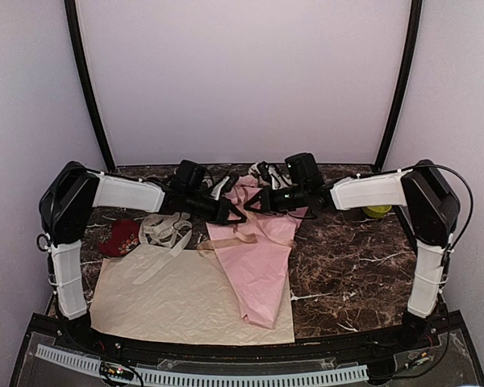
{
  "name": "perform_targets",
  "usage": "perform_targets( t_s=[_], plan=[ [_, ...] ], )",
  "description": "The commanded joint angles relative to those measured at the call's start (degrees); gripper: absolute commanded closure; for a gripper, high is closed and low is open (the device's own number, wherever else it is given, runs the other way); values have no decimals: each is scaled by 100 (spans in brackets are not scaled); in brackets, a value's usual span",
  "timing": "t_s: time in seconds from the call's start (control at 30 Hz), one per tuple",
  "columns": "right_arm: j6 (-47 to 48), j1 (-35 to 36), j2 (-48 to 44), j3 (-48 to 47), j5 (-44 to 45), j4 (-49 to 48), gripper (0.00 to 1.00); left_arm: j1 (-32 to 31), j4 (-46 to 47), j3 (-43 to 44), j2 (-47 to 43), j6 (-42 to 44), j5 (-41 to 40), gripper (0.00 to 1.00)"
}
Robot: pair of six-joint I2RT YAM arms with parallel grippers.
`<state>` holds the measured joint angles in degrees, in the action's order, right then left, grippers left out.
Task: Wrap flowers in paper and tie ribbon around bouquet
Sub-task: Cross the ribbon over the folded bouquet.
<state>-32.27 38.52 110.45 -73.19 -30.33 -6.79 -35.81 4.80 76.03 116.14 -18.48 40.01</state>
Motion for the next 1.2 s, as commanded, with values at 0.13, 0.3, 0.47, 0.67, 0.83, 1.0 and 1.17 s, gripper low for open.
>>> perform_targets(
  t_s=[0.13,0.3,0.47,0.67,0.83,1.0,1.17],
  plan=[
    [-448,-42,869,-374,-358,-536,100,1,1677,-1146,-1593,641,426,100],
    [-500,-12,1319,-749,-636,-446,100,-259,1613,-875,-1663,1157,1091,100],
    [-970,-23,1320,-584,-1012,-1021,97,-440,2240,-418,-1271,830,1384,100],
    [-1682,-73,675,-181,-1276,-1646,70,-314,2605,-282,-810,432,813,100],
    [-1838,-165,261,103,-804,-1112,64,-245,2882,-310,-698,286,549,100],
    [-1974,-249,-231,311,-32,-477,63,-242,2816,-408,-598,354,295,100],
    [-2303,-393,-691,530,553,-195,61,-241,2297,-272,-253,573,-24,100]
  ],
)
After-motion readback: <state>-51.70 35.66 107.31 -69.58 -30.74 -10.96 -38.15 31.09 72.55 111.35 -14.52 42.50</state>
